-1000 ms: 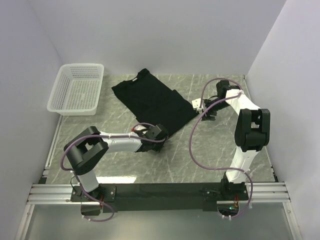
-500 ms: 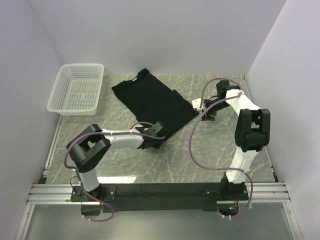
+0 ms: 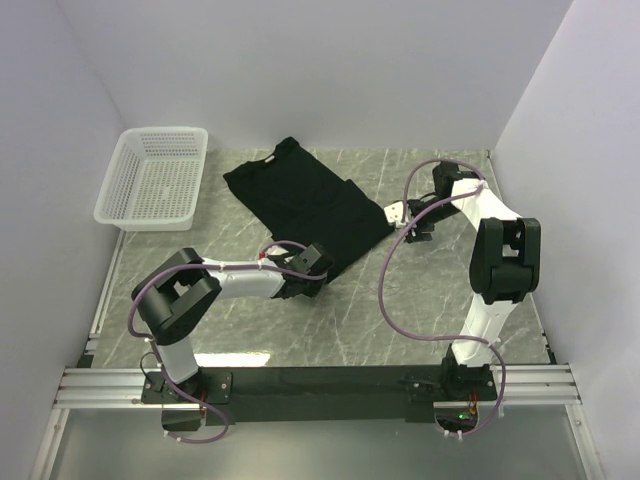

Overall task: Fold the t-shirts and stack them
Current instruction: Fold the tshirt

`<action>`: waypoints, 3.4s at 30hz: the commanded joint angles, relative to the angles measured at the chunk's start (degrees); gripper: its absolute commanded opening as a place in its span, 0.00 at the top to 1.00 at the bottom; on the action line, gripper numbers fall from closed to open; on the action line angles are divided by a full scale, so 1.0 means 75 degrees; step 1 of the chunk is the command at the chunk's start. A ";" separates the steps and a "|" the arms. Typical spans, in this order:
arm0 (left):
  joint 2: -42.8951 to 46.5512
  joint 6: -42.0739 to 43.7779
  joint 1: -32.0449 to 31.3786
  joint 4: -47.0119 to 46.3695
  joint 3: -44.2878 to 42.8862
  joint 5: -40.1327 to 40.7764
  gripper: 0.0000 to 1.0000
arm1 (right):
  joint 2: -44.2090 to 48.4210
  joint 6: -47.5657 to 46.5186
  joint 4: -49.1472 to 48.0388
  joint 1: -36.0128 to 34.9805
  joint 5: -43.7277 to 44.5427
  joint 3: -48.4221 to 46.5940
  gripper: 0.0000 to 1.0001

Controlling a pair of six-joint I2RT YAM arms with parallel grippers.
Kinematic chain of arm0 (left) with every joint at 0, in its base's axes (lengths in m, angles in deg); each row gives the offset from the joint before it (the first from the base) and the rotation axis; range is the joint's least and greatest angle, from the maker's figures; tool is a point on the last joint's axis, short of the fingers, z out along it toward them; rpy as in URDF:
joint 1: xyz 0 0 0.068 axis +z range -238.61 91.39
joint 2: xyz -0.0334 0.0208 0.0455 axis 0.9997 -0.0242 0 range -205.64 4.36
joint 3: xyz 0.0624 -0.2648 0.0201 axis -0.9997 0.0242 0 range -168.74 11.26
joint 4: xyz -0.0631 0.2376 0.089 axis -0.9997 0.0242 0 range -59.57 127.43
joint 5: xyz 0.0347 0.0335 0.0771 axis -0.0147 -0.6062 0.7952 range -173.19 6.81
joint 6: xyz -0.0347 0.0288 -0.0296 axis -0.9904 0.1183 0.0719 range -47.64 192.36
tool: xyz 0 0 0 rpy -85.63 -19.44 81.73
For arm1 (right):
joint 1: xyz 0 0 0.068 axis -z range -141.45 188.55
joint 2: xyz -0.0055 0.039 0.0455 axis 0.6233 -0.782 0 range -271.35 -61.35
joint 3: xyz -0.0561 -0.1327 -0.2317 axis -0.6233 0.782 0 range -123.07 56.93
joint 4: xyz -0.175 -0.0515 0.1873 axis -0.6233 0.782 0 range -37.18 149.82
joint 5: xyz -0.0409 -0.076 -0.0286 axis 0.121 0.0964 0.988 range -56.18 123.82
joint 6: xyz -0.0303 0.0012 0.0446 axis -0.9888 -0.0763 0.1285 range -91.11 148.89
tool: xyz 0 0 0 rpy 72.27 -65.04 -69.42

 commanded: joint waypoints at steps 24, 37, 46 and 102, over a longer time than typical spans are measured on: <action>0.0375 0.0771 0.0041 0.0055 0.0449 0.0036 1.00 | -0.1510 0.0133 -0.1336 -0.0930 0.1742 -0.0961 0.39; 0.0422 0.0912 0.0041 -0.0191 0.0344 -0.0058 0.99 | -0.1405 -0.0078 -0.1477 -0.1176 0.2200 -0.0786 0.73; 0.0843 0.1321 0.0029 -0.0718 0.0730 -0.0338 0.99 | -0.0668 -0.0148 -0.1325 -0.1072 0.1837 -0.0060 1.00; 0.3763 0.4192 0.1750 0.0196 0.0028 -0.2401 0.99 | 0.0623 0.2945 0.1899 0.0101 -0.0472 -0.2800 1.00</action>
